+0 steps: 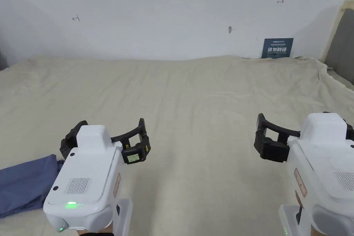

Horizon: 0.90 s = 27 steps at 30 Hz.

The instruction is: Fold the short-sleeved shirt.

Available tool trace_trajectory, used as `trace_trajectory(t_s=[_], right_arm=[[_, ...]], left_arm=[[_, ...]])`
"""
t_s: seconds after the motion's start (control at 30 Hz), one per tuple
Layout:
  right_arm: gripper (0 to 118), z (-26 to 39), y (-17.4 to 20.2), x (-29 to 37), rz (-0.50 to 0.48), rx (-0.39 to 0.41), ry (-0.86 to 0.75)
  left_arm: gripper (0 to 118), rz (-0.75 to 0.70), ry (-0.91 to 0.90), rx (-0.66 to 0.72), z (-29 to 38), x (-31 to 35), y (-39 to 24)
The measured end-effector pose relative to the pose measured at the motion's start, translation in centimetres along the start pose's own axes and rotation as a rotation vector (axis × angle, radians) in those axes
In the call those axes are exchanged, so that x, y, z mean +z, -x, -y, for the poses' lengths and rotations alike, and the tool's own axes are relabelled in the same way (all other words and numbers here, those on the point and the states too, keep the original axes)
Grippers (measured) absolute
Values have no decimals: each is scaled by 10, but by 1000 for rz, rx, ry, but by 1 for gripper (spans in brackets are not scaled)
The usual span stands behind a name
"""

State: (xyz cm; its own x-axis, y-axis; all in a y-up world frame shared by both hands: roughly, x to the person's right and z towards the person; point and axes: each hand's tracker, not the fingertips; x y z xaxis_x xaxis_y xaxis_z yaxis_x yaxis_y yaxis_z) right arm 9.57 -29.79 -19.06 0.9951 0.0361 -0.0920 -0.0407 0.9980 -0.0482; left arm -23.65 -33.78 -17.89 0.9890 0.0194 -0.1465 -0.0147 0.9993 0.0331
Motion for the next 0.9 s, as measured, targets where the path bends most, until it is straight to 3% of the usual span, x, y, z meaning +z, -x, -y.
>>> trace_trajectory(t_s=[0.9], right_arm=[[118, -2, 0, 3, 13, -12, -26]], left_arm=[[118, -4, -25, -34, -4, 3, -4]])
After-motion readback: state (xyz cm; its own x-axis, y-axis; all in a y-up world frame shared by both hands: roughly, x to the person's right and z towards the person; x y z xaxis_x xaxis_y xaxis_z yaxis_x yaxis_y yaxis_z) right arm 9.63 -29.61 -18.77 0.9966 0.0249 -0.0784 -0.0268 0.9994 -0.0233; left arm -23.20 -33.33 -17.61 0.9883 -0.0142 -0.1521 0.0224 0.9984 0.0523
